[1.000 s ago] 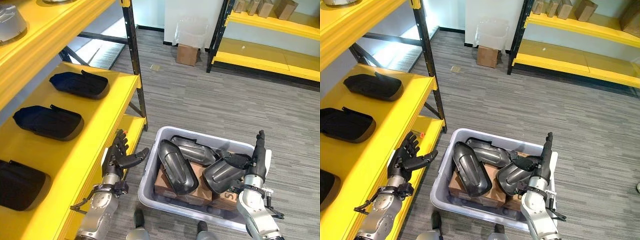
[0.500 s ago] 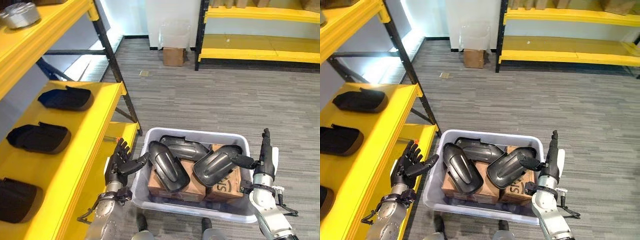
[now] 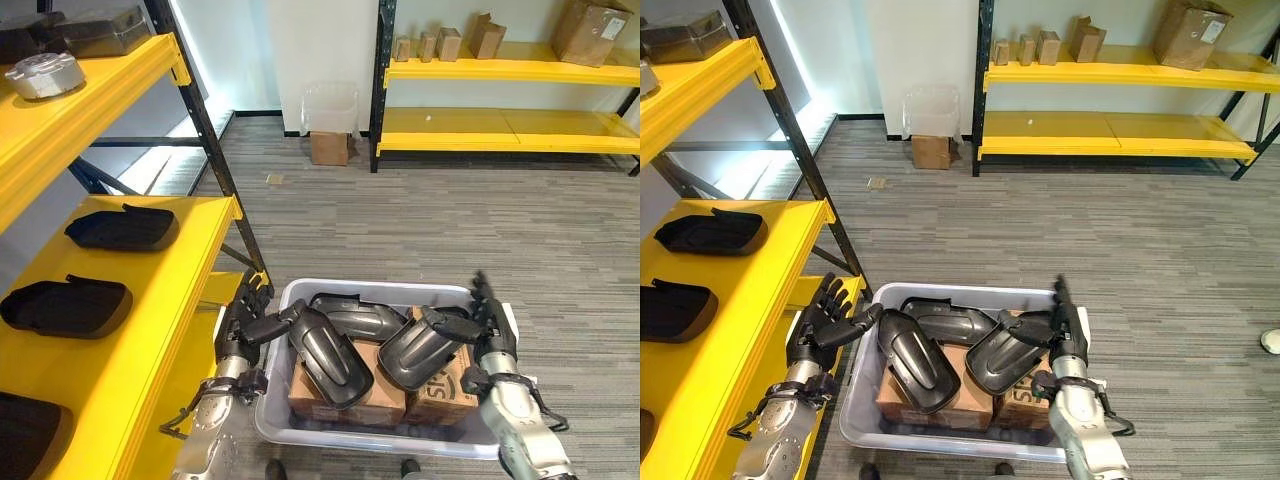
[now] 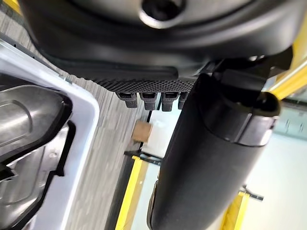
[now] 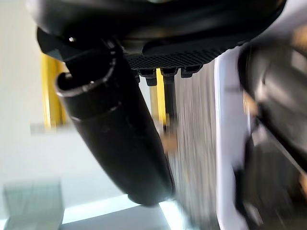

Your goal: Move parts from the plastic box to the shelf.

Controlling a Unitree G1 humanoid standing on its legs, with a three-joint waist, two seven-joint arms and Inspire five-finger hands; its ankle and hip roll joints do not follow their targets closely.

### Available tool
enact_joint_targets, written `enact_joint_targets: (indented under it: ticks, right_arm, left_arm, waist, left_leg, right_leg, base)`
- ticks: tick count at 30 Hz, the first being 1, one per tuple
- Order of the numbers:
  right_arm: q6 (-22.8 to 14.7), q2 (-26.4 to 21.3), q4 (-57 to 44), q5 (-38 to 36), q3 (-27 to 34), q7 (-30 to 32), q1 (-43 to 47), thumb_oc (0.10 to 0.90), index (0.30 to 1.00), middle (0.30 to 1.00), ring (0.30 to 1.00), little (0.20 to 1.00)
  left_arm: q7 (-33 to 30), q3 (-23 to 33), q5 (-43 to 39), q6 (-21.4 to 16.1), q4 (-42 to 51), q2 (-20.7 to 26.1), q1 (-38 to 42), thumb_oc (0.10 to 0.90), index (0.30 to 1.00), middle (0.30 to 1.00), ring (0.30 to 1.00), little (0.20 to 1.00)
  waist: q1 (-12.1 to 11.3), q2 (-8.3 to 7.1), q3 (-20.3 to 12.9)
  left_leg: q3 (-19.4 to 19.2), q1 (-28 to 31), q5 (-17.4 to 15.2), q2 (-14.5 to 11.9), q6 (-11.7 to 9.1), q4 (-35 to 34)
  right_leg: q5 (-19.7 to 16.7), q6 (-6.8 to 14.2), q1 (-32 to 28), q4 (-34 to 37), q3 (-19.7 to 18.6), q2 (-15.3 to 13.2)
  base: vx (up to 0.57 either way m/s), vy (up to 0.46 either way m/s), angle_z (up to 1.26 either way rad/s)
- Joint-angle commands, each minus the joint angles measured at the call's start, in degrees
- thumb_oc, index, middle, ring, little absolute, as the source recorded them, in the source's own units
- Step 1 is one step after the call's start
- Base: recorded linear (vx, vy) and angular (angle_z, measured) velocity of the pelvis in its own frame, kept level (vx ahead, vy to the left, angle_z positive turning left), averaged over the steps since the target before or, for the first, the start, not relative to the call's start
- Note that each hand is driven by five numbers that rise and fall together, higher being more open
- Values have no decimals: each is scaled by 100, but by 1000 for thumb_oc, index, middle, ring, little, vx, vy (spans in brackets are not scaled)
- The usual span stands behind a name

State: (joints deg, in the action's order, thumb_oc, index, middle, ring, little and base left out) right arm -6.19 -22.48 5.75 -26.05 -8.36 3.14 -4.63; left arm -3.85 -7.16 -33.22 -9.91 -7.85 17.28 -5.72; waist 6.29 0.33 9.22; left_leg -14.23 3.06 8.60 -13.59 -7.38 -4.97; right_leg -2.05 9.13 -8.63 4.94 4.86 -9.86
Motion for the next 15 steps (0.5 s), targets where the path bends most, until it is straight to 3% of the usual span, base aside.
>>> enact_joint_targets:
  ticks: [1, 15]
  right_arm:
    - [-780, -37, -287, -168, 274, -275, 508, 900, 1000, 1000, 1000, 1000]
    - [-747, -108, -423, 148, 278, -126, 508, 900, 1000, 1000, 1000, 1000]
  left_arm:
    - [285, 265, 193, -603, 19, 276, 695, 900, 1000, 1000, 1000, 1000]
    - [291, 330, 157, -522, 76, 294, 609, 900, 1000, 1000, 1000, 1000]
  waist:
    - [-14, -84, -172]
    - [-10, -92, -204]
  left_leg:
    - [-346, 604, -890, 292, 235, -3]
    - [-372, 641, -903, 268, 231, -3]
  right_leg:
    - [103, -111, 134, -27, 901, 35]
    - [98, -110, 97, 6, 869, 47]
  base:
    - [0, 0, 0]
    - [0, 0, 0]
